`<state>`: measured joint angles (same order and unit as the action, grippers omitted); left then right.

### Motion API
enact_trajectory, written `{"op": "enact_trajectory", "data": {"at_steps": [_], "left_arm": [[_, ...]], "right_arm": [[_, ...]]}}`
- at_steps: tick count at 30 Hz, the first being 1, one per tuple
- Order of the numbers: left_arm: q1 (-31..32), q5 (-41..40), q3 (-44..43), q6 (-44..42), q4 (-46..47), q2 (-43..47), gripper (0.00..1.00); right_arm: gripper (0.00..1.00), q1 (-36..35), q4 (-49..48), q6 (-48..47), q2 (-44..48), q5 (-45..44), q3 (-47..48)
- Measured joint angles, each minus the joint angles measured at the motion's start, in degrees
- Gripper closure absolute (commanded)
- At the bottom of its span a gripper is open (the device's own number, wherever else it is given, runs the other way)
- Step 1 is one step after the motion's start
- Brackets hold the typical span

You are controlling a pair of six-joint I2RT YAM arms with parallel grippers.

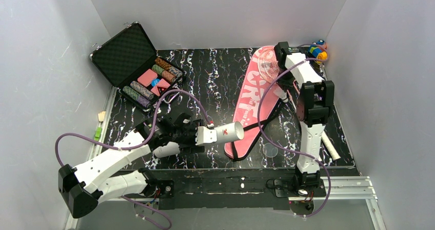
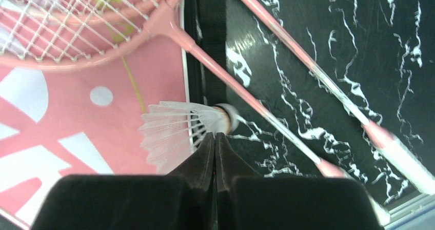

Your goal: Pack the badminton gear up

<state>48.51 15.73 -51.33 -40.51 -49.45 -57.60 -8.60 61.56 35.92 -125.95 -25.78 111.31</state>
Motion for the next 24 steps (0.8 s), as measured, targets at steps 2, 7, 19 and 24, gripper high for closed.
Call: {"op": "enact_trajectory", "data": {"at_steps": [2, 7, 19, 24], "left_arm": [[0.0, 0.0, 0.15, 0.0, 0.0, 0.0, 0.53], [0.0, 0.0, 0.26, 0.0, 0.13, 0.0, 0.53], [0.0, 0.0, 0.28, 0.46, 0.66, 0.09, 0.53], [0.0, 0.0, 0.28, 0.46, 0.68, 0.09, 0.53]], "right_arm": [[0.99, -0.15, -0.13, 0.07, 1.81, 0.57, -1.29], [0.99, -1.09, -0.94, 0.13, 12.04, 3.3, -6.95], [0.99, -3.78, -15.23, 4.46, 63.87, 33.86, -42.14], [0.99, -3.8, -20.15, 6.93, 75.69, 49.33, -45.66]]}}
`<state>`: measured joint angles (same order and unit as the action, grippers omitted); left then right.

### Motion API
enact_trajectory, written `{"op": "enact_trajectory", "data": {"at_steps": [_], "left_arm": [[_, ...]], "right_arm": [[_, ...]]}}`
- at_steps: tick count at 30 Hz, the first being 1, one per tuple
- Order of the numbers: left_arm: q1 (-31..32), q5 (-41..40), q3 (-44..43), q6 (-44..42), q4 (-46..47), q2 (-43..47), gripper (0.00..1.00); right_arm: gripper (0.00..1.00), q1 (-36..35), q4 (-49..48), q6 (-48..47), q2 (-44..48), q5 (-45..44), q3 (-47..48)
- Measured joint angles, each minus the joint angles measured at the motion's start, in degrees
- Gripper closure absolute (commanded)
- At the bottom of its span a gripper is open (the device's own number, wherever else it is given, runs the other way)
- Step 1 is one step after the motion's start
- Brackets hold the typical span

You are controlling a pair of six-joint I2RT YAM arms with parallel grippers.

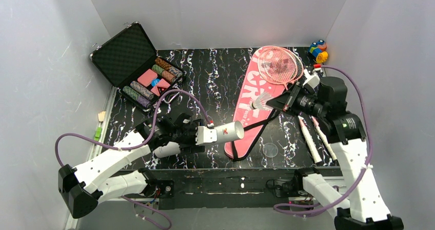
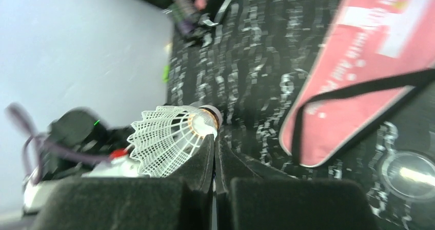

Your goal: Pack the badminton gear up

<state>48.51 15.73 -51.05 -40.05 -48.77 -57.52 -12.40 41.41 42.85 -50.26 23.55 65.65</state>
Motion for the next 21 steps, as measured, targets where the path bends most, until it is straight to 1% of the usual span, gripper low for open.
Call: {"op": "enact_trajectory", "data": {"at_steps": [4, 8, 13, 21], "left_arm": [[0.0, 0.0, 0.0, 0.0, 0.22, -0.04, 0.53], [0.0, 0.0, -0.02, 0.07, 0.68, -0.2, 0.53], [0.0, 0.0, -0.17, 0.2, 0.81, -0.98, 0.53], [0.0, 0.0, -0.5, 0.2, 0.98, -2.05, 0.53]], "right_arm": [[0.99, 0.0, -5.79, 2.86, 4.24, 10.19, -2.91], [0.99, -0.07, -8.66, 5.62, 6.12, 15.63, -7.72], [0.99, -1.36, -8.96, 7.45, 6.34, 17.84, -11.89], [0.99, -5.62, -10.08, 8.02, 6.27, 18.16, -13.14]]}}
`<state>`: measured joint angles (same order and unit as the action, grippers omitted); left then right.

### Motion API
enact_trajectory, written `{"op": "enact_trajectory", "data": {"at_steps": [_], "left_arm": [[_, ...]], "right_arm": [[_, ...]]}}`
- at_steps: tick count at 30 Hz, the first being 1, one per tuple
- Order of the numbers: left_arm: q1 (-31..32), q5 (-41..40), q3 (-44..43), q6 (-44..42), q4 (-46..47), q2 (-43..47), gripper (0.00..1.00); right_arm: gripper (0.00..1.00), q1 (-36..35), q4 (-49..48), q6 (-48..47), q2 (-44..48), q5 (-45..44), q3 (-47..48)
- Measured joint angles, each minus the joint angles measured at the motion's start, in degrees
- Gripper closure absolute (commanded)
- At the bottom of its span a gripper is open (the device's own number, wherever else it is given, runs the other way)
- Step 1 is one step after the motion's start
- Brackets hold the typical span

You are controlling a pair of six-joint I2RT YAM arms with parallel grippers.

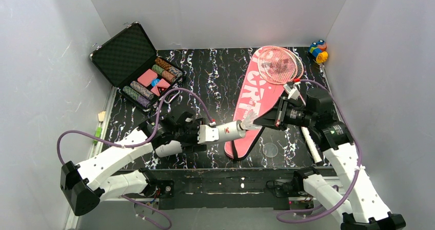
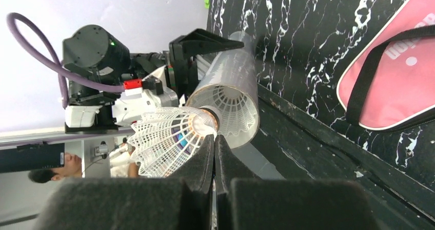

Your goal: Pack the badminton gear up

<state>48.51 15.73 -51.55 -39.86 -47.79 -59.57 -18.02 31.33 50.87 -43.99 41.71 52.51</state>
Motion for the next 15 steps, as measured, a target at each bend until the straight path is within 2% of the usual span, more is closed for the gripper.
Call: {"op": "enact_trajectory", "data": {"at_steps": [11, 15], "left_arm": [[0.0, 0.02, -0.7, 0.04, 0.13, -0.02, 0.53], [0.0, 0.02, -0.7, 0.15, 0.13, -0.02, 0.53]], "right_arm": [[0.97, -6.67, -1.66, -0.07, -2.14, -4.72, -4.81], [0.61, -8.5, -3.23, 0.33, -2.64, -6.91, -5.81]]}}
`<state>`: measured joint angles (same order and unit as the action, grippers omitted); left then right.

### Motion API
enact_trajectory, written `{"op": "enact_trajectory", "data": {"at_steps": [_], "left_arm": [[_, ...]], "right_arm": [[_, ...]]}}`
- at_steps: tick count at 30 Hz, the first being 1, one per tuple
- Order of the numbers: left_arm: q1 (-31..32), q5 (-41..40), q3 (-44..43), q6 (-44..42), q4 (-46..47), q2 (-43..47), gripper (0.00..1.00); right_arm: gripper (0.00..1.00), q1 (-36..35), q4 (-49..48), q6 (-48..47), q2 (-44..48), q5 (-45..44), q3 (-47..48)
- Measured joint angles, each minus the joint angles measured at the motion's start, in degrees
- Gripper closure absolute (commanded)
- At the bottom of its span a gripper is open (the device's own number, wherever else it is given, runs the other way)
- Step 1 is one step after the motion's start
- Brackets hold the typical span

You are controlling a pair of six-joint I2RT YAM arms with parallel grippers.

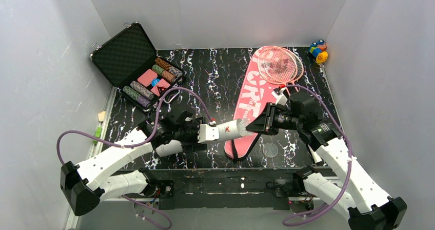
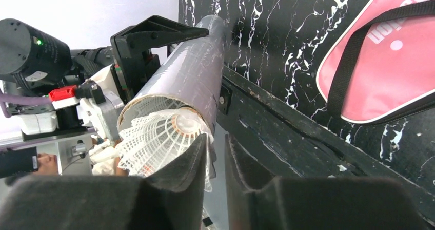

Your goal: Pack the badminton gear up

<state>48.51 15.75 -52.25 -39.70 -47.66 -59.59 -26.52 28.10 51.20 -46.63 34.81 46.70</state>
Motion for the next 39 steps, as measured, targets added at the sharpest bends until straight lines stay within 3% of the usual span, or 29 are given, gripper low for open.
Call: {"op": "enact_trajectory", "data": {"at_steps": [2, 7, 18, 28, 36, 39], "left_arm": [[0.0, 0.02, 0.0, 0.11, 0.02, 0.0, 0.54], [0.0, 0.02, 0.0, 0.28, 0.02, 0.02, 0.53], [0.0, 0.02, 0.0, 0.31, 0.02, 0.11, 0.53], [0.0, 0.04, 0.0, 0.28, -0.35, 0.0, 0.53], [0.09, 0.17, 0.0, 0.31, -0.66, -0.28, 0.53], [0.09, 0.2, 0.0, 0.35, -0.79, -0.33, 0.53]], "right_arm": [[0.48, -0.94, -0.28, -0.09, -0.83, -0.76, 0.0], [0.4, -2.01, -0.42, -0.66, -1.66, -2.27, 0.0], [0.42, -2.58, 0.46, -1.81, 0.02, -3.98, -0.87], [0.48, -7.61, 0.76, -3.17, -2.21, -8.33, -0.87], [0.48, -12.59, -0.59, -3.17, -7.41, -11.43, -0.85], [0.43, -13.7, -1.77, -3.15, -8.92, -12.28, -0.81]]}}
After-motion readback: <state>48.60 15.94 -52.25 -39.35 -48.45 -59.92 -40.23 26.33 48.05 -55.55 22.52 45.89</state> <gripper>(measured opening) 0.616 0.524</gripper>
